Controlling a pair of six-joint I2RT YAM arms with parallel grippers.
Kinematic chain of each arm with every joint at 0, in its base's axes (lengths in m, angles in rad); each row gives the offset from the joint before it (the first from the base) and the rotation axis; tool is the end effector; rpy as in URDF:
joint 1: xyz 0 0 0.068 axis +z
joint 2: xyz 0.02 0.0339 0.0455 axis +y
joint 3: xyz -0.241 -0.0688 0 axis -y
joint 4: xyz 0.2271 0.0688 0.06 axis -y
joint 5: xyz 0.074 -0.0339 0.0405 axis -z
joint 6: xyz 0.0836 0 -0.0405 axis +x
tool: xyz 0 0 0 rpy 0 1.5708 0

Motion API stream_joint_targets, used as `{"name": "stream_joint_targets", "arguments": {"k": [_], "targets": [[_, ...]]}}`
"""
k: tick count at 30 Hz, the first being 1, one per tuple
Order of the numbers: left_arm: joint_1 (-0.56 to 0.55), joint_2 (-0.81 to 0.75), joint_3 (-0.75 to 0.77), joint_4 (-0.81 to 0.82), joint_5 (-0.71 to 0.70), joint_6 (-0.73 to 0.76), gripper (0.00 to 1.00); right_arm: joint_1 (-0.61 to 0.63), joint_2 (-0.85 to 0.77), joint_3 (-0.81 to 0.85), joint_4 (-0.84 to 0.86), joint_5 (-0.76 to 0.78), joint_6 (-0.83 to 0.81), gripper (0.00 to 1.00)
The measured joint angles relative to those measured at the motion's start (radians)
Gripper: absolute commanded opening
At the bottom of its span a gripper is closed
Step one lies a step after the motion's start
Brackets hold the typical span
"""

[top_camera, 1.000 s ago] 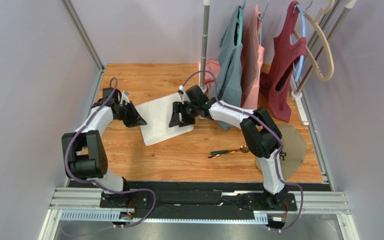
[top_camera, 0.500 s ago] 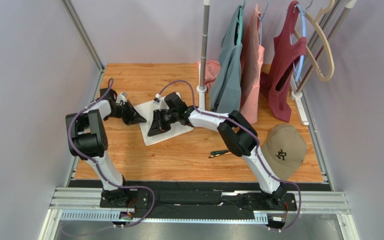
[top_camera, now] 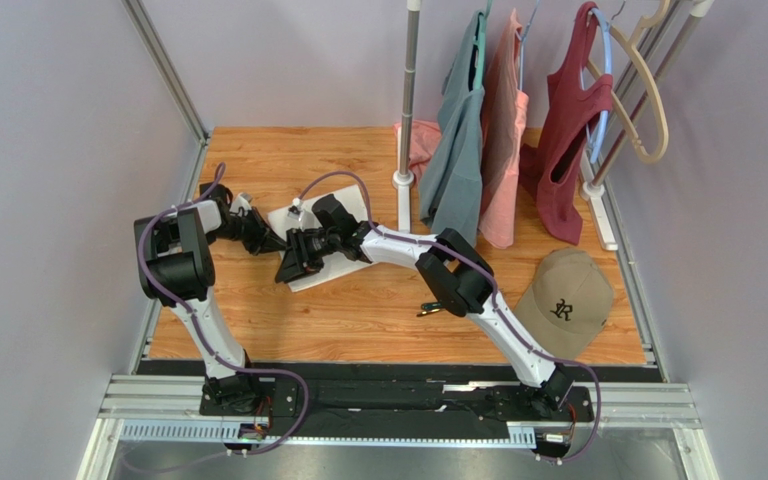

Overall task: Fold the napkin into a case and place the utensils inside
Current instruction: Smooth out the square-folded napkin at the center of the board.

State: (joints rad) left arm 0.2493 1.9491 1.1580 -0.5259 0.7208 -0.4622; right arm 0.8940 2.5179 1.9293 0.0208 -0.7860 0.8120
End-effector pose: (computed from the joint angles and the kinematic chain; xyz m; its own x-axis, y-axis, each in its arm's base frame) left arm 0.3486 0.0318 0.0857 -0.8286 -0.5566 0.0601 -0.4405 0.5818 -0.6838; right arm 0.2984 0.4658 0.1065 -0.9026 -0.3047 -0.3040 -0.3917 0.2888 0.8736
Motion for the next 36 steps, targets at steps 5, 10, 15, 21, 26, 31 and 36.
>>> {"name": "stream_joint_targets", "arguments": {"k": [5,10,15,21,26,31,36], "targets": [[0.002,0.018,0.033,0.001,0.001,-0.006,0.18,0.001,0.044,0.005,-0.005,-0.002,0.002,0.47],[0.002,0.09,0.101,0.01,0.006,-0.016,0.29,0.0,0.05,-0.005,0.013,-0.018,0.042,0.48],[0.01,0.158,0.187,-0.04,0.048,-0.026,0.36,-0.006,0.025,-0.089,0.093,-0.027,0.08,0.49],[0.047,0.239,0.28,-0.06,0.132,-0.047,0.43,-0.009,0.022,-0.105,0.121,-0.031,0.097,0.49],[0.08,0.3,0.363,-0.074,0.2,-0.069,0.54,-0.01,0.016,-0.117,0.139,-0.031,0.109,0.49],[0.082,0.311,0.391,-0.061,0.196,-0.079,0.55,-0.012,0.016,-0.126,0.159,-0.032,0.125,0.49],[0.071,0.304,0.426,-0.085,0.142,-0.069,0.55,-0.013,0.016,-0.129,0.166,-0.032,0.134,0.5]]}}
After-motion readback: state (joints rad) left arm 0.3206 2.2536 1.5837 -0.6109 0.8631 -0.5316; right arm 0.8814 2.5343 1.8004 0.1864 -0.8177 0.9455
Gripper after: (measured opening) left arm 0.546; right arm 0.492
